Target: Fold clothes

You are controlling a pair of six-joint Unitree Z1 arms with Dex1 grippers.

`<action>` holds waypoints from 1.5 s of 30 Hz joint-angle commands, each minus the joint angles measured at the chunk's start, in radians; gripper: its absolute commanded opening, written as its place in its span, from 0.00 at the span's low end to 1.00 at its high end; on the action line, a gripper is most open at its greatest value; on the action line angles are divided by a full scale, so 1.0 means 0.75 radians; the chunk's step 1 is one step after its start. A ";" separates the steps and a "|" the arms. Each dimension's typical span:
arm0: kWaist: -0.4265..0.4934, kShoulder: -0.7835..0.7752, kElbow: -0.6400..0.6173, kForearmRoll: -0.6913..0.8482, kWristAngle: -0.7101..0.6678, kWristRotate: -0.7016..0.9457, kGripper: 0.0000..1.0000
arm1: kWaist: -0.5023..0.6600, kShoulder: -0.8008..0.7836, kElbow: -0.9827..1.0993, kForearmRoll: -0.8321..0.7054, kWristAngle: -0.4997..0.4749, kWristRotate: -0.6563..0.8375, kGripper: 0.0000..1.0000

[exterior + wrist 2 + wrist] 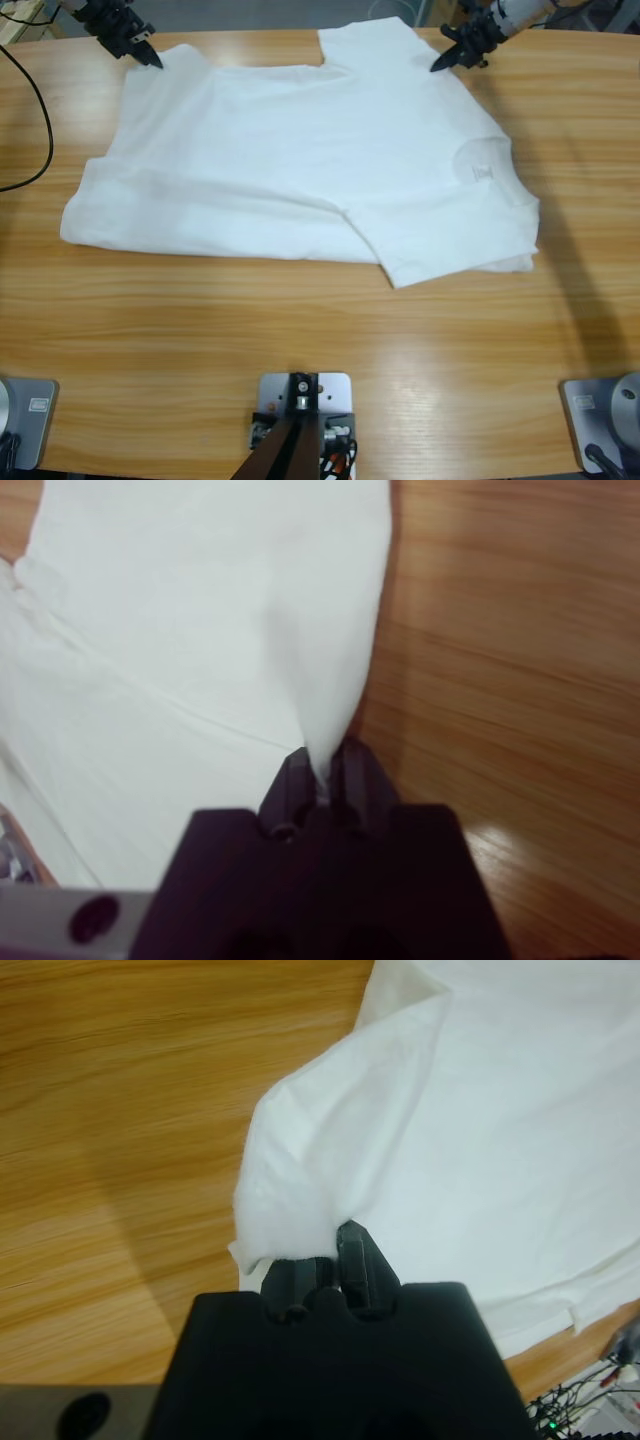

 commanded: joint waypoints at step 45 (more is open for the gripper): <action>0.291 -0.128 0.361 0.212 -0.326 0.106 0.00 | 0.069 -0.634 0.710 0.386 -0.025 -0.292 0.00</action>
